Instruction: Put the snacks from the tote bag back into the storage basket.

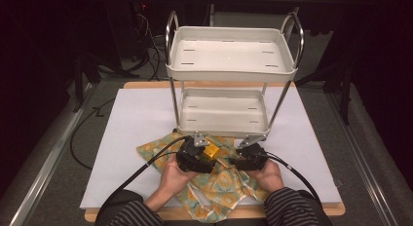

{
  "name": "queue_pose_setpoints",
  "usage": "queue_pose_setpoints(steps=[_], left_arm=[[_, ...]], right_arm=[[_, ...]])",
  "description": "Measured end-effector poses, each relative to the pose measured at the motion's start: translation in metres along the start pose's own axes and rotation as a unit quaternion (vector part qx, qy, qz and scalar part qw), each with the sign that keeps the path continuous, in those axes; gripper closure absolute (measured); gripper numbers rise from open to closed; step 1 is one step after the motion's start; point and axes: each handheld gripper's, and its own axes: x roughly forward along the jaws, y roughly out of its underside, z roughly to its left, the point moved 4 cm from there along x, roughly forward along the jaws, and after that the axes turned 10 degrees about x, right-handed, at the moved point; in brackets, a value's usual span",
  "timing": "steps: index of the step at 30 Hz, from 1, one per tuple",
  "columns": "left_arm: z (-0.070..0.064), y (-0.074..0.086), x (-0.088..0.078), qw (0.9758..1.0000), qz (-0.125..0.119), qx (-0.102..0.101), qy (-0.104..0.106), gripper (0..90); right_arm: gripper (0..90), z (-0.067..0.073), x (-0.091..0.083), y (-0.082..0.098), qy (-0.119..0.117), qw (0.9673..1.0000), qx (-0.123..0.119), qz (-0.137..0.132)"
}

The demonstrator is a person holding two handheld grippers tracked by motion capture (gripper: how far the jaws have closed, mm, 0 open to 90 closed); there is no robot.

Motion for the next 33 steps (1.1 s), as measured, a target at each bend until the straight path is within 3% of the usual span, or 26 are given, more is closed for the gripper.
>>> queue_pose_setpoints(steps=[14,33], left_arm=[[0.000,-0.002,-0.004,0.9998,-0.016,0.013,-0.001,27.4],[0.004,-0.010,-0.022,0.9989,-0.044,0.011,0.011,27.6]], right_arm=[[50.2,0.000,0.000,0.000,-0.001,1.0000,0.002,-0.003],[50.2,0.000,0.000,0.000,0.000,1.0000,0.004,0.000]])
